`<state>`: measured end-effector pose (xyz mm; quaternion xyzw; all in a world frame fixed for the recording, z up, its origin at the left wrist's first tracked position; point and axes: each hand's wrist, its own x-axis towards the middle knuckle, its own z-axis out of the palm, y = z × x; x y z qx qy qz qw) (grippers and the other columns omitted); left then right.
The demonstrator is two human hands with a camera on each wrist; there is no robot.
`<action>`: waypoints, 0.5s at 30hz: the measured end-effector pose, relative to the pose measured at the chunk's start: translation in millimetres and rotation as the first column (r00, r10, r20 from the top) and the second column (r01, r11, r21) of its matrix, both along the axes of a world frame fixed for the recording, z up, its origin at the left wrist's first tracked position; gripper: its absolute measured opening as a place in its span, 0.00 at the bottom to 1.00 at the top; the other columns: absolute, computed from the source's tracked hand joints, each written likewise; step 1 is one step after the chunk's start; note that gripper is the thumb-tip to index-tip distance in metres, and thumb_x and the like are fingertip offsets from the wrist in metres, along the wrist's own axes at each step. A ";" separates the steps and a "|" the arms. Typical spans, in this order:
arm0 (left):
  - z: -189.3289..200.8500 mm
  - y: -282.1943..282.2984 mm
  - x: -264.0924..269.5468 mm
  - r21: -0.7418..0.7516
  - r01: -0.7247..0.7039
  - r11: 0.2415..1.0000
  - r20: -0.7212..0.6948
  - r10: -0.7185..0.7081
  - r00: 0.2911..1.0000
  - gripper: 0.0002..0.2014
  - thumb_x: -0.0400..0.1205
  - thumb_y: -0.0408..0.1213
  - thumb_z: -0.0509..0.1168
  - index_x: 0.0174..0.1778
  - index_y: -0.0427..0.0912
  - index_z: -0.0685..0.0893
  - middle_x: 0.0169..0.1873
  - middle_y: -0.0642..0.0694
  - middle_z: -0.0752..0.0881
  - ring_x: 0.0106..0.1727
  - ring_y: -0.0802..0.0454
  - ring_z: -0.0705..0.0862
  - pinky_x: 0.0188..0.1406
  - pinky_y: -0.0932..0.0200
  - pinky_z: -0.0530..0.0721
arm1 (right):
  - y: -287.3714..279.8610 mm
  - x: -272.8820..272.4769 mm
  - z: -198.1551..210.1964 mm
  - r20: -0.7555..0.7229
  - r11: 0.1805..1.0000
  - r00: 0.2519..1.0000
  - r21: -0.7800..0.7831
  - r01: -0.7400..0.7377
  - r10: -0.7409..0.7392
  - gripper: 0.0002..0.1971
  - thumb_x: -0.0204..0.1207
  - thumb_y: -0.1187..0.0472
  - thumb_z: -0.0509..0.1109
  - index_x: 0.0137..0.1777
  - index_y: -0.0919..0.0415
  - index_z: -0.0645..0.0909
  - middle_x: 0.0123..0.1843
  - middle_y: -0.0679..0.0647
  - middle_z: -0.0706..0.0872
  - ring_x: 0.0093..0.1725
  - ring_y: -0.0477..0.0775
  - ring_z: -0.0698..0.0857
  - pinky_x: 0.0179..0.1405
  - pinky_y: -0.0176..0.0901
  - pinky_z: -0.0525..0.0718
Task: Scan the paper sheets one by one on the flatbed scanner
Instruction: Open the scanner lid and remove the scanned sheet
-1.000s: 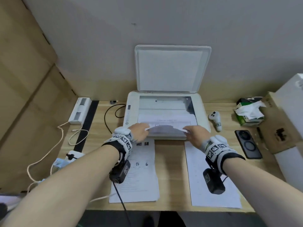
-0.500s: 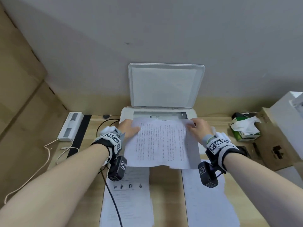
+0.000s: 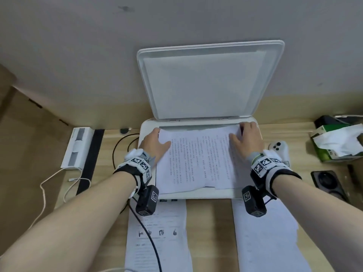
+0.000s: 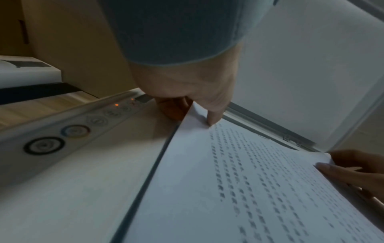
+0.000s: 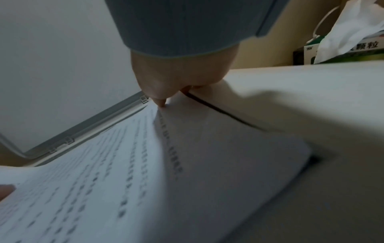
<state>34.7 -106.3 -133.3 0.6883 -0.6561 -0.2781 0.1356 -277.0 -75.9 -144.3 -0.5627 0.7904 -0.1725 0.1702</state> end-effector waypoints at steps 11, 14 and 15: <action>13.8 43.6 -7.7 -0.176 0.024 0.984 0.025 -0.020 0.999 0.27 0.78 0.37 0.66 0.75 0.45 0.73 0.73 0.46 0.74 0.72 0.45 0.73 0.63 0.48 0.76 | 68.5 33.7 17.4 -0.033 0.990 0.989 0.023 -0.140 0.141 0.28 0.83 0.54 0.67 0.80 0.63 0.68 0.82 0.61 0.66 0.79 0.64 0.66 0.76 0.55 0.68; 6.6 67.7 -11.4 -0.004 0.331 0.944 0.130 -0.328 0.936 0.28 0.84 0.43 0.61 0.81 0.41 0.66 0.81 0.43 0.66 0.82 0.43 0.63 0.77 0.48 0.65 | 92.0 40.6 17.0 -0.077 0.959 0.958 0.085 -0.270 0.276 0.23 0.84 0.55 0.64 0.75 0.65 0.71 0.78 0.63 0.68 0.77 0.65 0.67 0.73 0.54 0.69; 0.8 73.4 -11.9 0.076 0.387 0.919 0.186 -0.394 0.900 0.32 0.86 0.48 0.58 0.85 0.41 0.59 0.85 0.44 0.56 0.86 0.43 0.54 0.82 0.47 0.58 | 96.4 41.6 15.6 -0.089 0.951 0.950 0.102 -0.291 0.300 0.23 0.85 0.55 0.63 0.76 0.67 0.70 0.79 0.64 0.67 0.78 0.65 0.65 0.75 0.52 0.66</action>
